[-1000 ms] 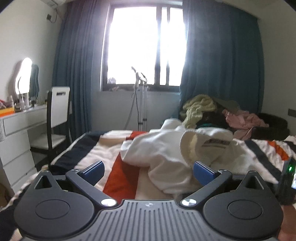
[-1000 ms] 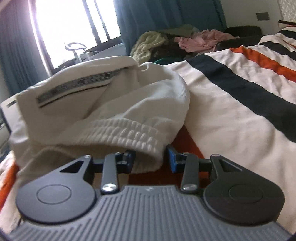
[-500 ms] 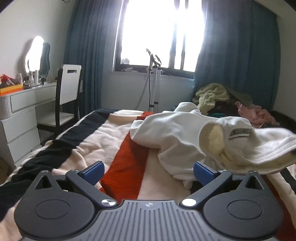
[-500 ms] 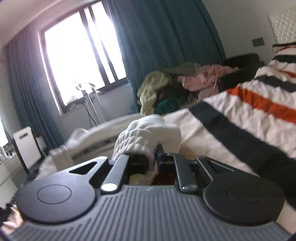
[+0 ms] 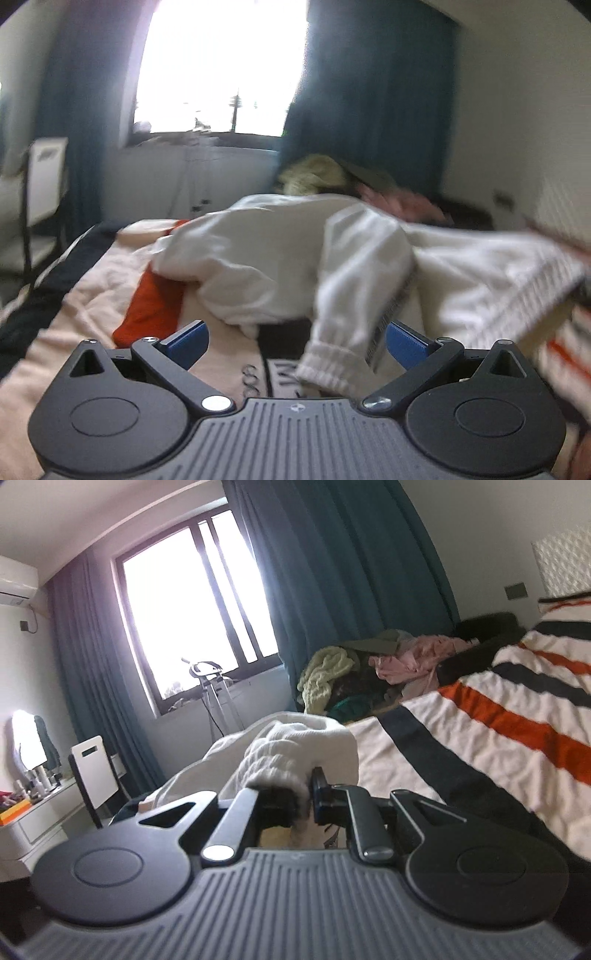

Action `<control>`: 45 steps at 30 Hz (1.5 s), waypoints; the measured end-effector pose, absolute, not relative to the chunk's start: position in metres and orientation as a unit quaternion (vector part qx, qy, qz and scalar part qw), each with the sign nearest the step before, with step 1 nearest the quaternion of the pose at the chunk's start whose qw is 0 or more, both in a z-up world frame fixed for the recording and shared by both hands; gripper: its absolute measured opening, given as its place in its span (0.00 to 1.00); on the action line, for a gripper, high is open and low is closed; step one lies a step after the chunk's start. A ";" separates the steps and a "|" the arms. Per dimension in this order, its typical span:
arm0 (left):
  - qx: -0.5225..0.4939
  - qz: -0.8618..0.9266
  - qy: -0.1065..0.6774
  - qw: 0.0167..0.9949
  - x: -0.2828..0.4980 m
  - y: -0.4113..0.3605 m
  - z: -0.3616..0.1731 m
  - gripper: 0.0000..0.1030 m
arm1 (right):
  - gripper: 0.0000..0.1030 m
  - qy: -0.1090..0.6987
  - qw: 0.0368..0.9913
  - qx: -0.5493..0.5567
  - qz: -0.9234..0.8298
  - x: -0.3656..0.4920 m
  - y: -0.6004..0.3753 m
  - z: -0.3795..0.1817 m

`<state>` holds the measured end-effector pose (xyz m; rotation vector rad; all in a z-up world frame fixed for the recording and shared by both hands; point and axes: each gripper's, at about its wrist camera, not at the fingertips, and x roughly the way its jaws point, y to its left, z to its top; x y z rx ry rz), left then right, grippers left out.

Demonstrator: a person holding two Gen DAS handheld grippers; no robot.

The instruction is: Fold clothes

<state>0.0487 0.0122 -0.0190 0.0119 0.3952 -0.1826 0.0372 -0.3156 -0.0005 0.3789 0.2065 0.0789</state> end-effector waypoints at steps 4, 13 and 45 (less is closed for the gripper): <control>0.137 -0.091 0.178 0.970 0.044 -0.026 -0.042 1.00 | 0.12 0.103 0.972 0.207 0.027 0.034 -0.323 -0.001; 0.315 -0.106 0.099 0.938 0.040 -0.072 -0.086 1.00 | 0.12 0.040 0.968 0.247 0.012 0.022 -0.348 0.007; 0.073 0.065 0.010 0.995 0.066 0.009 0.000 0.13 | 0.14 0.152 0.982 0.112 0.028 0.048 -0.310 -0.018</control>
